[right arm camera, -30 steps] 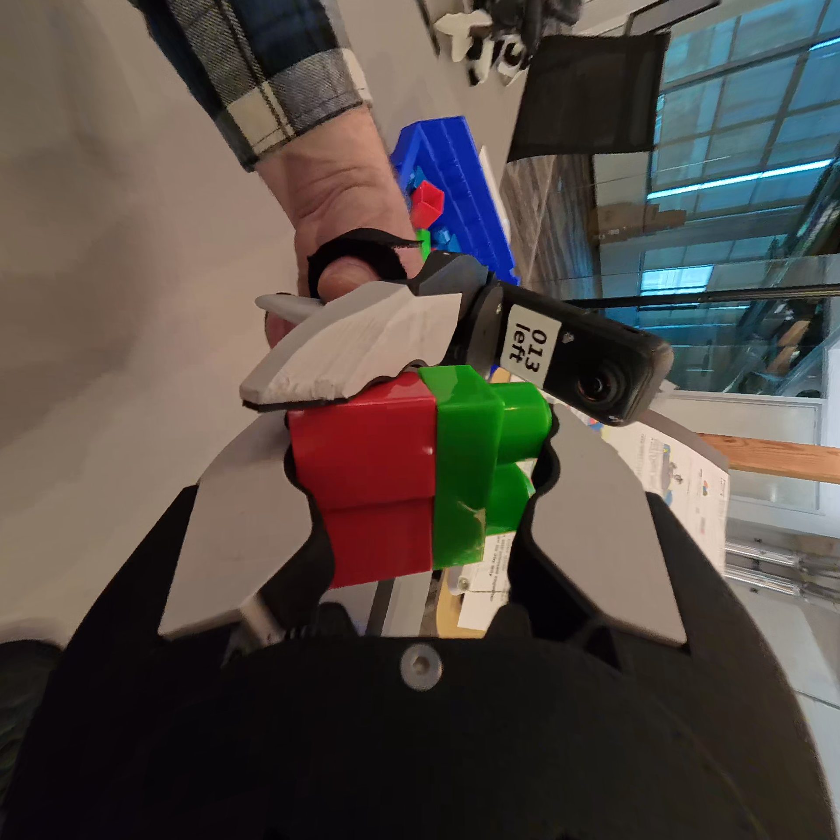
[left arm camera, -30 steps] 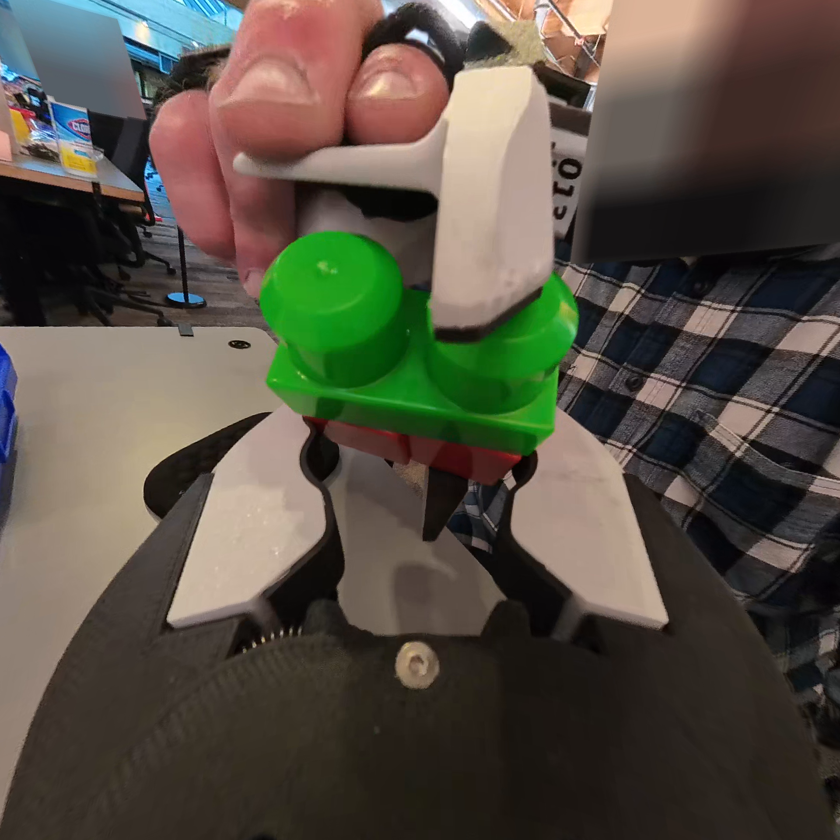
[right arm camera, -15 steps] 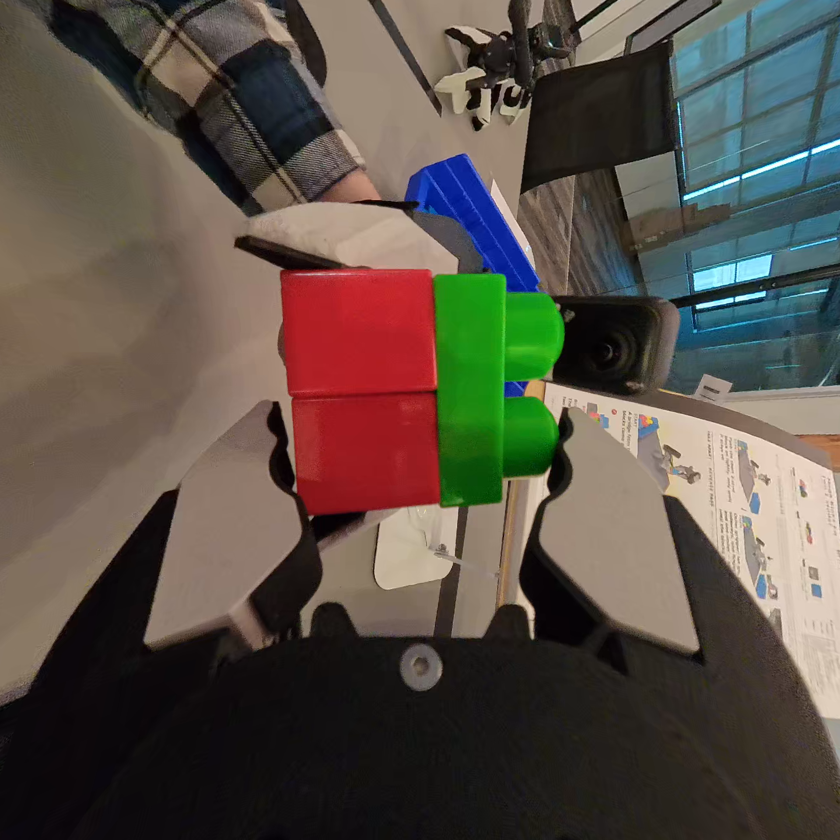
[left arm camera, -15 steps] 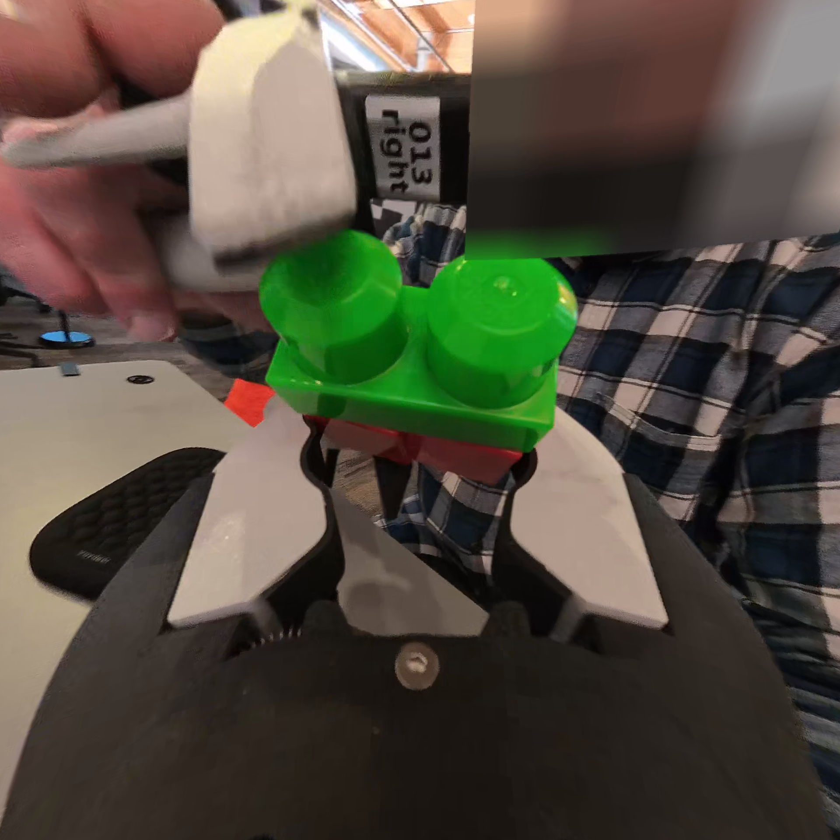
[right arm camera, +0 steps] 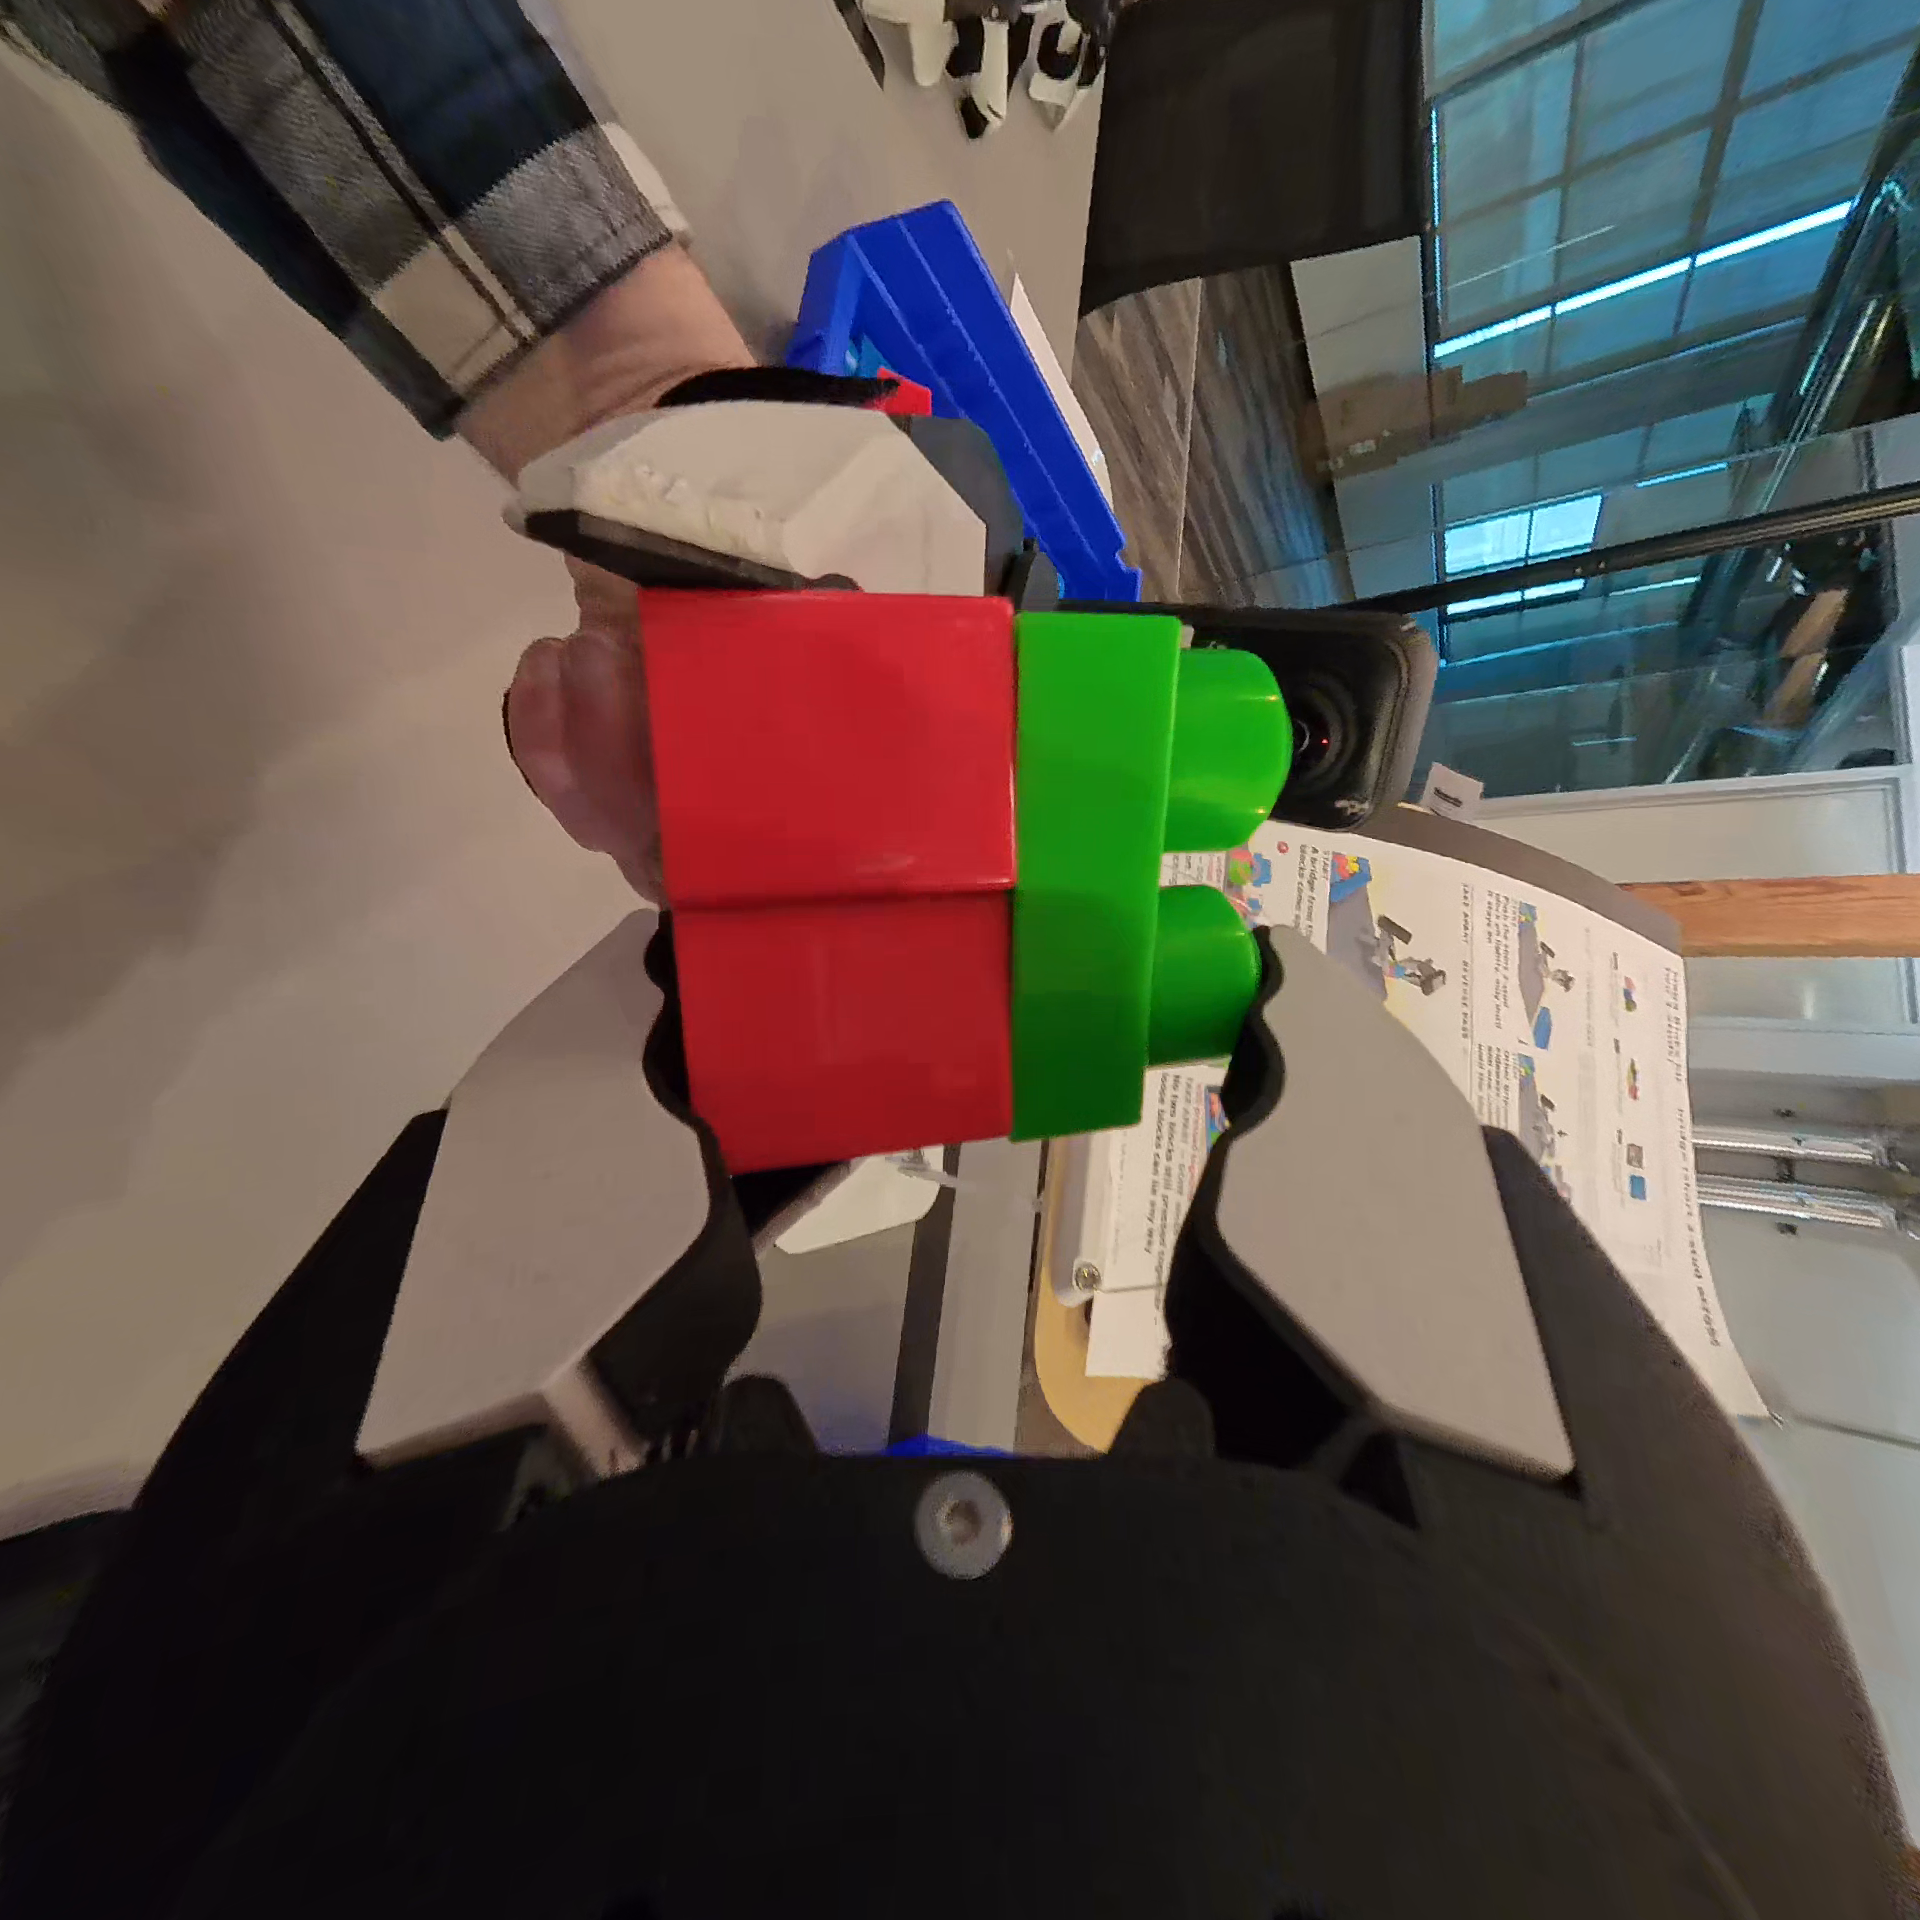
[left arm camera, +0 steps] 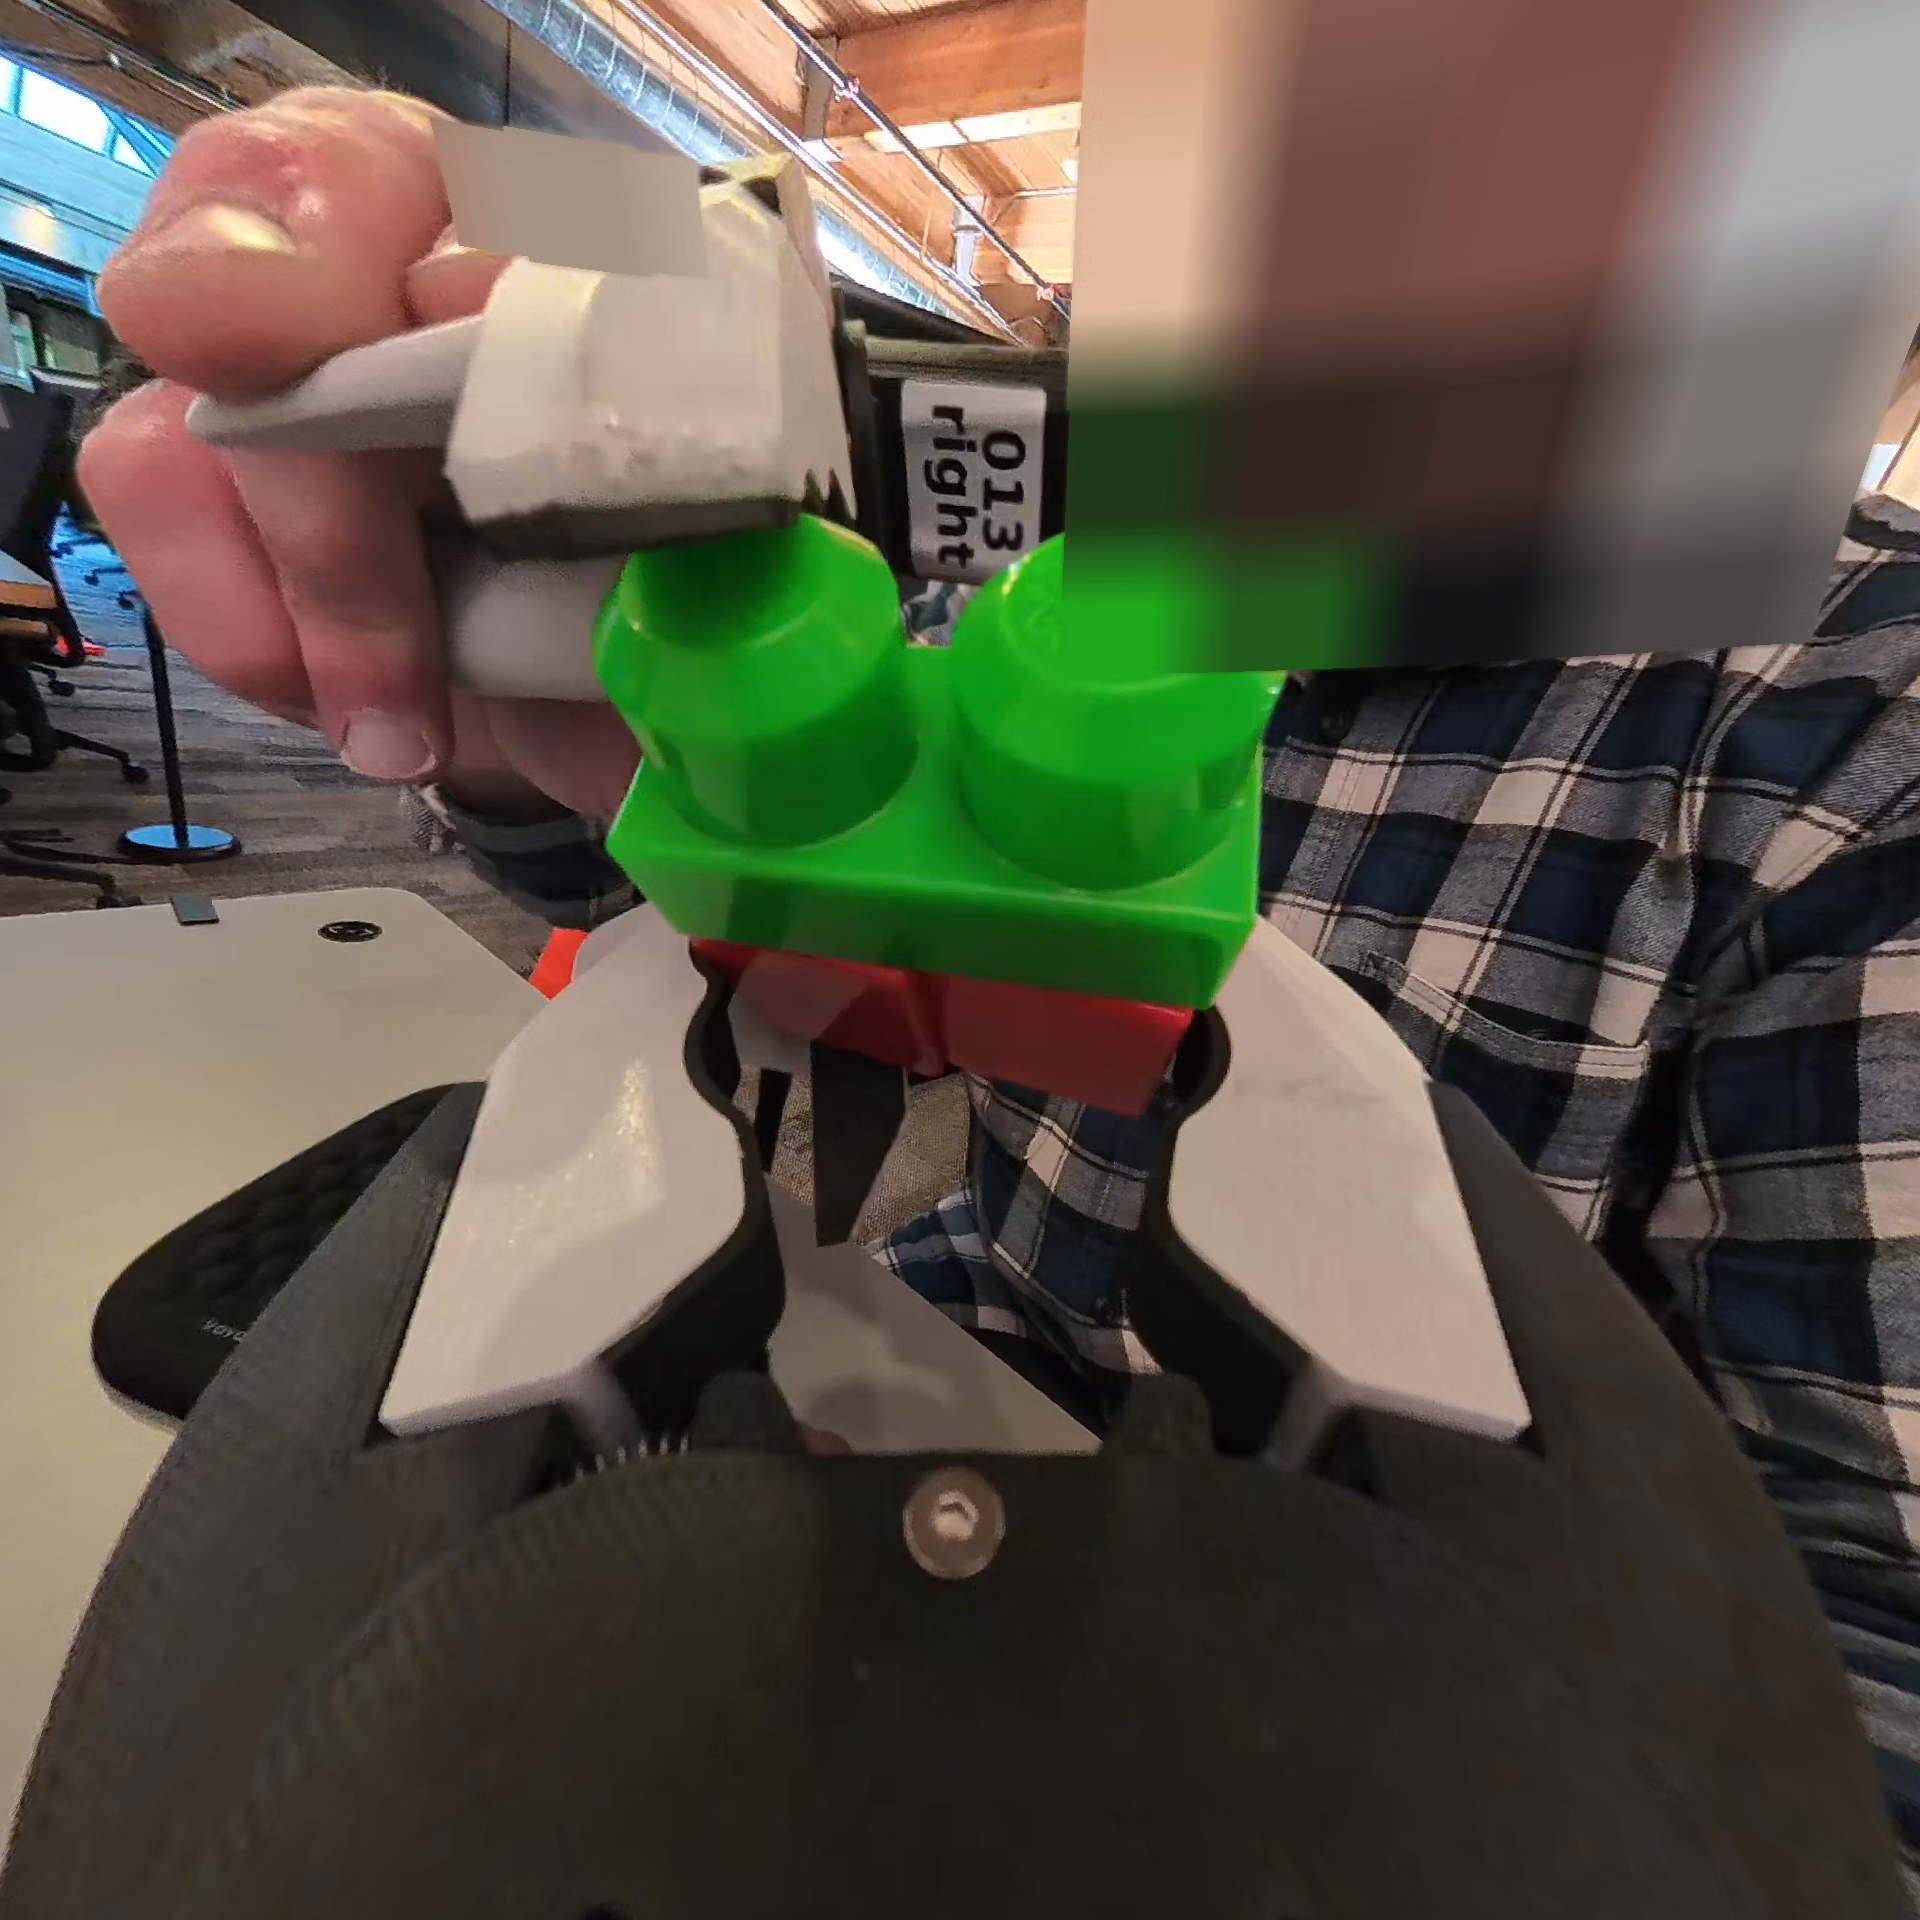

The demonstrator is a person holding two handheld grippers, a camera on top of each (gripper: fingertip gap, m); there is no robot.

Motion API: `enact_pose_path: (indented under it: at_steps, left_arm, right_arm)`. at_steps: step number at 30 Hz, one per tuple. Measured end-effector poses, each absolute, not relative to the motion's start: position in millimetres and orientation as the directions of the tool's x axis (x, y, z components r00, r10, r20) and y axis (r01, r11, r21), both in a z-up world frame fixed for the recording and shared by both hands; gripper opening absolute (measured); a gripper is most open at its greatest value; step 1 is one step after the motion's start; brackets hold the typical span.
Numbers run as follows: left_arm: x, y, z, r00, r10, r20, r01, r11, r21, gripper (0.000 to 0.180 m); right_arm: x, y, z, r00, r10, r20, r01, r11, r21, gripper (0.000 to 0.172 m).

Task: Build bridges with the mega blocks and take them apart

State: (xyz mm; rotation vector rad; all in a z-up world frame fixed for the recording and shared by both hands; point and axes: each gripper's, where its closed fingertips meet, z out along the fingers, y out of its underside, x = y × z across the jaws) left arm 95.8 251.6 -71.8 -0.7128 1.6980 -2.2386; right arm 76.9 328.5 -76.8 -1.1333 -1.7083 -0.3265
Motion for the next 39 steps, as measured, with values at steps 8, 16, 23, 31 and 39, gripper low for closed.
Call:
enact_pose_path:
  at_steps: [8, 16, 23, 31, 39]
  left_arm:
    - [99.7, 255.5, -74.3, -0.821, -0.537, 0.195, -0.062, -0.255, -0.965, 0.082]
    - [88.5, 244.8, -84.6, -0.852, -0.483, 0.202, -0.120, -0.196, -0.973, 0.081]
    - [82.7, 233.8, -97.5, -0.862, -0.445, 0.241, -0.245, -0.050, -0.968, 0.080]
    - [93.3, 226.4, -120.0, -0.835, -0.477, 0.276, -0.359, 0.090, -0.929, 0.080]
    - [96.0, 222.8, -153.2, -0.784, -0.500, 0.368, -0.523, 0.214, -0.825, 0.080]
  right_arm:
    - [83.9, 333.8, -79.0, -0.082, 0.473, 0.877, 0.864, 0.472, -0.174, 0.101]
    - [77.0, 312.2, -80.2, -0.018, 0.723, 0.691, 0.734, 0.479, -0.482, 0.106]
    - [77.3, 277.7, -68.9, -0.183, 0.951, 0.247, 0.601, 0.308, -0.738, 0.088]
    - [75.4, 262.1, -90.9, -0.295, 0.955, -0.003, 0.680, 0.208, -0.703, 0.069]
    - [85.4, 254.7, -116.2, -0.338, 0.941, -0.006, 0.691, 0.244, -0.681, 0.052]
